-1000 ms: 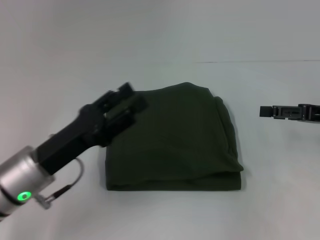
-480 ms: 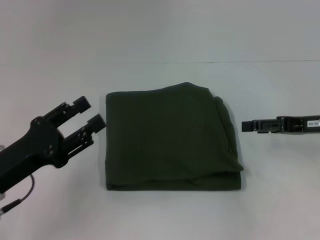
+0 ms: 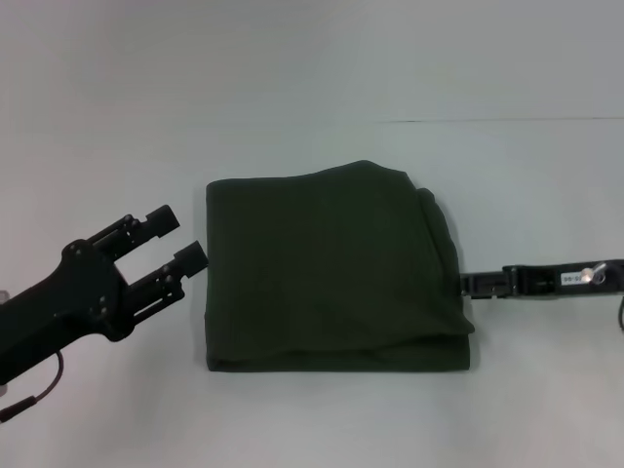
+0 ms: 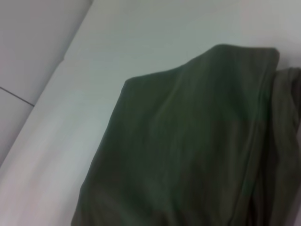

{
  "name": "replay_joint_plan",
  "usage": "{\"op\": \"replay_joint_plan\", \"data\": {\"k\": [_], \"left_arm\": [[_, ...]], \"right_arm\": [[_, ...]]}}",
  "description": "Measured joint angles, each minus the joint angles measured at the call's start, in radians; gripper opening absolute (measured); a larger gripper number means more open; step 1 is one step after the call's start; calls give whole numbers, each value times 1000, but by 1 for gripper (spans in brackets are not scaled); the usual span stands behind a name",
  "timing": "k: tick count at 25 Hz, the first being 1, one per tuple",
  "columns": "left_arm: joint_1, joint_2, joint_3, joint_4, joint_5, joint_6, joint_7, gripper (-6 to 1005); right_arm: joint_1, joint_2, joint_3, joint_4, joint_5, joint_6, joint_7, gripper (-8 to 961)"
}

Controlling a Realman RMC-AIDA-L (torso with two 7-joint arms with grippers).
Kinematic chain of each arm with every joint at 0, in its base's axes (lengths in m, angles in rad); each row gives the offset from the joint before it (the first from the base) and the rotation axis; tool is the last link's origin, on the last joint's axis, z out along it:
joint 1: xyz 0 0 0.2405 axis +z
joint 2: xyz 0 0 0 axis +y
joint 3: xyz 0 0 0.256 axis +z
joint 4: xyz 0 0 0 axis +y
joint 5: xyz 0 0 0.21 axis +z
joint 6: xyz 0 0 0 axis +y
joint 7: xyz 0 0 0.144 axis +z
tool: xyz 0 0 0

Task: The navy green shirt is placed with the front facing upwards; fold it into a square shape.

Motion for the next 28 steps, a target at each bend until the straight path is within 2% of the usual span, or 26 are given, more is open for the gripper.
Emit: {"op": "replay_joint_plan", "data": {"k": [4,13,24,28], "left_arm": [[-5,7,0,2,30,-3,0,689],[-13,9,24,3,34,-24,0,690],[-24,9,25,-4,47,-41,-1,690],[-30,9,25,-6,47,-47,-1,689]], "right_arm": [[-6,14,-11,6,0,24,0,866],[5,24,-12,36,0,56,-8,860],[10,15,-2,26,5,58,-3,853],[18,23,-3,27,6,90,-3,851]]}}
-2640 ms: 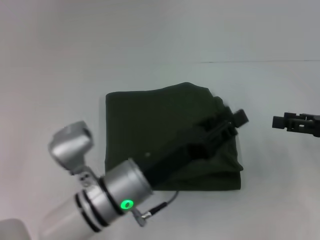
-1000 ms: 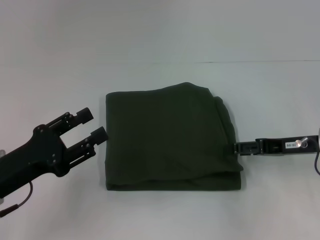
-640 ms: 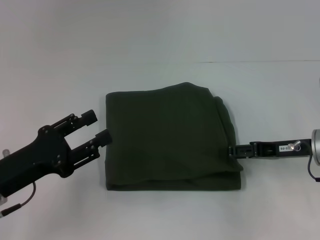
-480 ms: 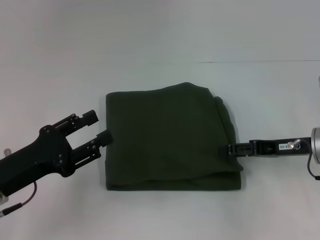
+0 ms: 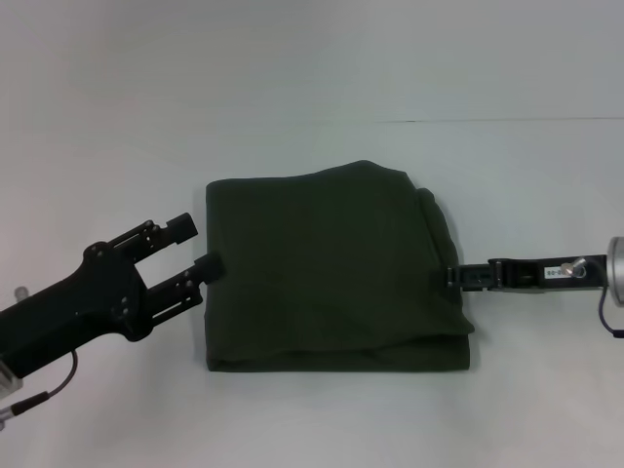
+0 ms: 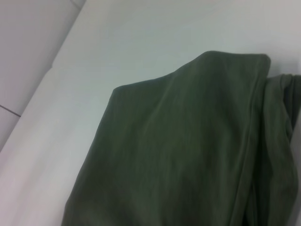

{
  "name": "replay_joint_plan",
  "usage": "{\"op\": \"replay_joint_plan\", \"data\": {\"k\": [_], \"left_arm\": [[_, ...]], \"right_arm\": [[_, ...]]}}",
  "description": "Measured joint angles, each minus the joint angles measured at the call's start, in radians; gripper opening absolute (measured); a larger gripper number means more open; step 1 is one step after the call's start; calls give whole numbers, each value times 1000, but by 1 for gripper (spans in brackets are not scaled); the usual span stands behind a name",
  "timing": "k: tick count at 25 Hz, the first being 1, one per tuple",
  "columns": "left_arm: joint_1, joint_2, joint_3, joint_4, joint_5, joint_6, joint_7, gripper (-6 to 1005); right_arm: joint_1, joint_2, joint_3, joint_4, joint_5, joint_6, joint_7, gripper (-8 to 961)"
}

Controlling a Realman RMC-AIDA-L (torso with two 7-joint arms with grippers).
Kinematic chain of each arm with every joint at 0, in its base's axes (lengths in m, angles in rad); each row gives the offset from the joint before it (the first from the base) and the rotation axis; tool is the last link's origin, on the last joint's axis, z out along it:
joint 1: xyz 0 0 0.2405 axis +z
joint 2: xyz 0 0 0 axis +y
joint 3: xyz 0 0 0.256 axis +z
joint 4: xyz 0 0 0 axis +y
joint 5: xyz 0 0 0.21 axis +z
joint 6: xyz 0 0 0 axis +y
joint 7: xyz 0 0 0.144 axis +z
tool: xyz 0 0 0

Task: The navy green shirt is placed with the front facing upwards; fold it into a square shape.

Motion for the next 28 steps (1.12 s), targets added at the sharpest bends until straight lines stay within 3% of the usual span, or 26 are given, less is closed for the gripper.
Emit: {"op": "replay_joint_plan", "data": {"k": [6,15,22,28], "left_arm": [[-8,2,0,0,4,-13,-10,689],[-14,3,0,-1,7,-33,-14,690],[-16,3,0,-2,8,-33,-15,689],[-17,2,0,-7,8,-33,-16,689]], "right_arm": [[16,16,-19,21,-6,54,-4,847],[14,23,-20,23,-7,58,-5,842],[8,12,-12,12,-3,48,-1,701],[18,4,-12,10,0,47,3,702]]}}
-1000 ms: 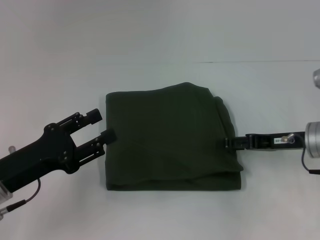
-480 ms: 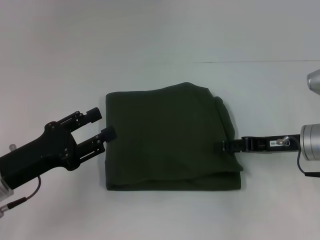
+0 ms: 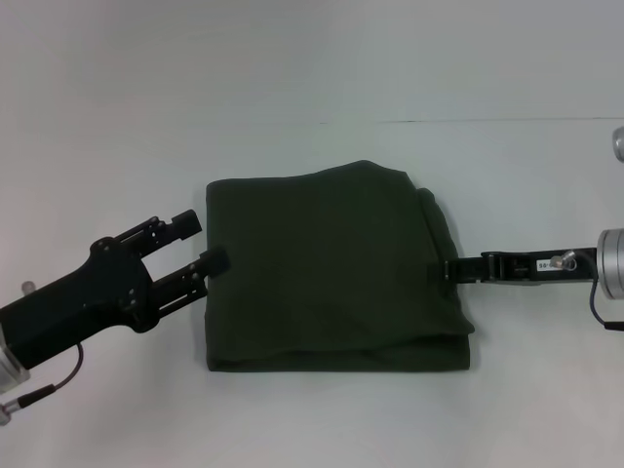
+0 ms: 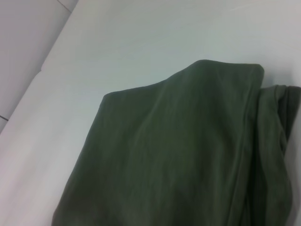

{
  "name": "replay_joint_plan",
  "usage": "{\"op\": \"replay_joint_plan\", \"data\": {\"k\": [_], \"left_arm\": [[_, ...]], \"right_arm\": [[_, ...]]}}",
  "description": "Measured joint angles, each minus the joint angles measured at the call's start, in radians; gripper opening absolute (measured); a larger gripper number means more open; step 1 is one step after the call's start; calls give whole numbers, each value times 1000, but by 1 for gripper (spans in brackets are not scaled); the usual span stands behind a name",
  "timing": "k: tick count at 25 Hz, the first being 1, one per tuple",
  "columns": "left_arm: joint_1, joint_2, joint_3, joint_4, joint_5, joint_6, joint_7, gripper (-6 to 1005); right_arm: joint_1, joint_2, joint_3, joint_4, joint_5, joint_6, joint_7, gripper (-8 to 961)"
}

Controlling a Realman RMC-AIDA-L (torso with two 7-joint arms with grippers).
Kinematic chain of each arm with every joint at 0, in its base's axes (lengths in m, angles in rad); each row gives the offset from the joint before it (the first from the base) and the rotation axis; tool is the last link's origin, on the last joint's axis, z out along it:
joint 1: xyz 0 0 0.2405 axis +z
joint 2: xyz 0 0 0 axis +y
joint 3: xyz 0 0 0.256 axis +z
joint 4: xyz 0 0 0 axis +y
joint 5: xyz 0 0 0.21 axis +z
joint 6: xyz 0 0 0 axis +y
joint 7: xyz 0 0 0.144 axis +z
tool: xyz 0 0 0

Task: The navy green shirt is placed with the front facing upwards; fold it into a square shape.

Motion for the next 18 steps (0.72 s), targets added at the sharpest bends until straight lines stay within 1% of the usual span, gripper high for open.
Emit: {"op": "replay_joint_plan", "data": {"k": [7,14,18], "left_arm": [[-4,1,0,-4,0,-4,-1,690],[-10,2,0,-4,0,-13,-7,690],[-10,2,0,-4,0,-14,-7,689]], "right_arm": [[15,1,-4,1,0,5,1,702],[13,13,-7,11,-4,39,1,703],[9,23,-16,13,-5,62,1,703]]}}
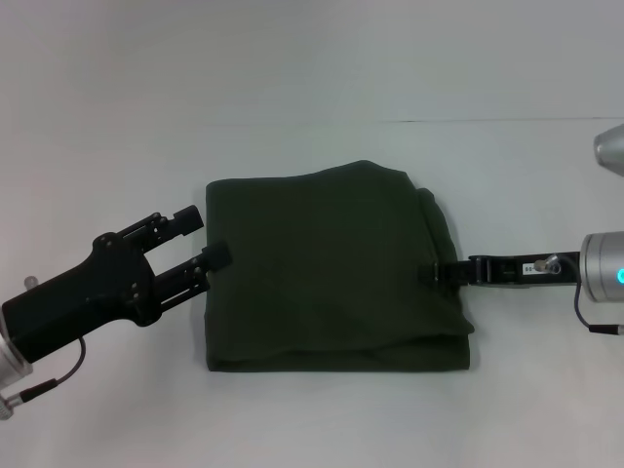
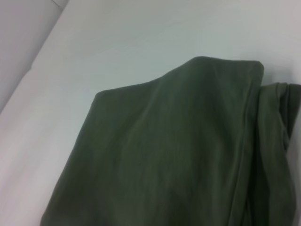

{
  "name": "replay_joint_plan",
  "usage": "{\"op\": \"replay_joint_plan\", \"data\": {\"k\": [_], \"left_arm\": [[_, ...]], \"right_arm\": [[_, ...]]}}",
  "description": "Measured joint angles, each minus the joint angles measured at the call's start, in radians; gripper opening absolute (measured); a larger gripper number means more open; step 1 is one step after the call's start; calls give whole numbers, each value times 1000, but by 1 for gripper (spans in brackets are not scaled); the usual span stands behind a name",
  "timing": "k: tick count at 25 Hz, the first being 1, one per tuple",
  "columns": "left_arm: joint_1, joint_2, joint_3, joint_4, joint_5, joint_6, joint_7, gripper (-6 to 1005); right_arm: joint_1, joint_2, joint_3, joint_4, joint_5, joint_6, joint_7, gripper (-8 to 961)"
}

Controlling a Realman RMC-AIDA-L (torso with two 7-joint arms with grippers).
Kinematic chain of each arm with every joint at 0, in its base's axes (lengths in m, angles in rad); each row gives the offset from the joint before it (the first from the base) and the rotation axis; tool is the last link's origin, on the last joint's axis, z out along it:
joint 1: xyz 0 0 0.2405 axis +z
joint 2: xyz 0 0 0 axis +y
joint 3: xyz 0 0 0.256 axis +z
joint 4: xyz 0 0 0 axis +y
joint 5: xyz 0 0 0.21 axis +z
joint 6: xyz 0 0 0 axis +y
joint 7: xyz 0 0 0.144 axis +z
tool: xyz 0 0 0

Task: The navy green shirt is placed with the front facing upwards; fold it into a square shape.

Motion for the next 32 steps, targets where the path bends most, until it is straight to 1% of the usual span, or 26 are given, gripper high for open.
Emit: {"op": "replay_joint_plan", "data": {"k": [5,16,22,25,30,32], "left_arm": [[0,0,0,0,0,0,0,689],[4,-1,-1,0,-3,-3,0,690],[6,-3,-1,0,-4,-3,0,690],[6,-3,0,0,-4,-3,0,690],[6,-4,0,0,-2,-3,0,690],[6,-5,0,0,-2,-3,0,690]], "right_arm": [[-1,12,-2,1,0,7,-7,701],[-5,12,-3,-4,1,1,-12,629],[-4,11,-3,-5,0,-9,-32,403],[-4,11,-3,-2,0,-9,-36,162],[-8,12,-3,0,0,-10,-38,56],[-12,13,-1,0,1,-10,-42,56]]}}
